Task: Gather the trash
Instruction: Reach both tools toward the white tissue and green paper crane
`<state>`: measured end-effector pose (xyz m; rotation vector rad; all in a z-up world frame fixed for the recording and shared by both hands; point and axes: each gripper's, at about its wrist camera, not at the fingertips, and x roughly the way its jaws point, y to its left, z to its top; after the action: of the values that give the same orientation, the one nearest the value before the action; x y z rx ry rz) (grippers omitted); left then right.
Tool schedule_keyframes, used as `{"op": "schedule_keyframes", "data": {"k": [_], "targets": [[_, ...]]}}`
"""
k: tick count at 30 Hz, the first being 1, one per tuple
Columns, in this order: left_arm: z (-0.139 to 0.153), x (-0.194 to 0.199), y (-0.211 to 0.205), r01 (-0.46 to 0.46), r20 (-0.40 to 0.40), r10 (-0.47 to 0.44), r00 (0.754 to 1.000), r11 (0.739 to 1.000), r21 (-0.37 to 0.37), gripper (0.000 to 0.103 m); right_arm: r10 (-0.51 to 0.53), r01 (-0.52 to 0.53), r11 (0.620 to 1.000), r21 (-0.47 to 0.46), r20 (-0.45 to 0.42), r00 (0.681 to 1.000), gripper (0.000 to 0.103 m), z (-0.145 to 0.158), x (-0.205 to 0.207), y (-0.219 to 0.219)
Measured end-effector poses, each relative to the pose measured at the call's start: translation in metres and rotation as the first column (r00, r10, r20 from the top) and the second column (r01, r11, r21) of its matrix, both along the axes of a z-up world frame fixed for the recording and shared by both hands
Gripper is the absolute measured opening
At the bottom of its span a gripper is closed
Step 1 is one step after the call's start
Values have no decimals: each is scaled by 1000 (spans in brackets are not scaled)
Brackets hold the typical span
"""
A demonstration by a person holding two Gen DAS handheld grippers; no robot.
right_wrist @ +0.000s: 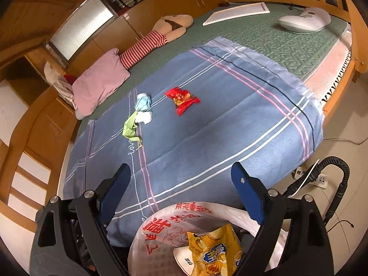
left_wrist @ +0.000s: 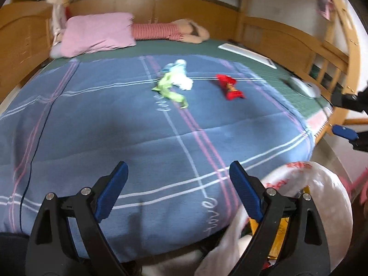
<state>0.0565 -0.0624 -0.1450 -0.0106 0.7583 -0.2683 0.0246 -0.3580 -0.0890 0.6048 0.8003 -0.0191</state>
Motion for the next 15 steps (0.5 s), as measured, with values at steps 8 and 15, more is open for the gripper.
{"op": "schedule_keyframes", "data": {"k": [8,15], "targets": [[1,-1,11,-72,3,72,997,996,51,89,25,-25,1000,-16,-4,1000,87,-3,13,15],[1,5,28,-176,-12,177,984,983,54,89,61,-61,998,-26,5,998,87,-2,30,31]]}}
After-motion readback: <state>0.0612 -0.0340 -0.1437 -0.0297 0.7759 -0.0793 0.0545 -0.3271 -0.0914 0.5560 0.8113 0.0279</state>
